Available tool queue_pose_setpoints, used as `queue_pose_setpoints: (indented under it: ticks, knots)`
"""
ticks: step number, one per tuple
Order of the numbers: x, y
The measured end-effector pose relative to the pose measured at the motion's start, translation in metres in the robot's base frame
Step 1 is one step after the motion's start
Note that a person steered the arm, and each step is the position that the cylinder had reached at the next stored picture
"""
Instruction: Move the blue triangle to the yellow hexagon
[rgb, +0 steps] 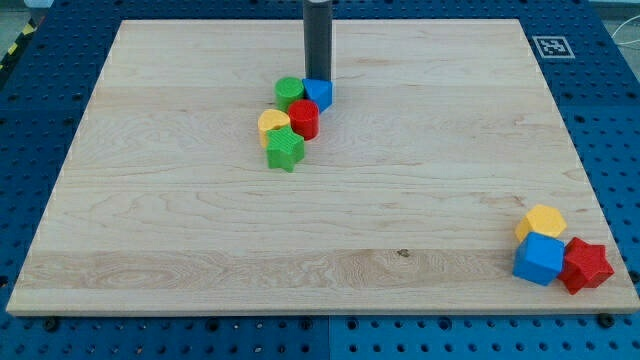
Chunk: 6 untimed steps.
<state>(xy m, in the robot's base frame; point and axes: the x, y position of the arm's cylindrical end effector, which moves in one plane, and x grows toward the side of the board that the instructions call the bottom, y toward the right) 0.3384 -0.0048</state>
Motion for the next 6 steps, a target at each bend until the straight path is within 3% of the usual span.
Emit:
queue_pose_setpoints:
  ticks: [5, 6]
  knots:
    - [0.149, 0.038]
    - [0.16, 0.04]
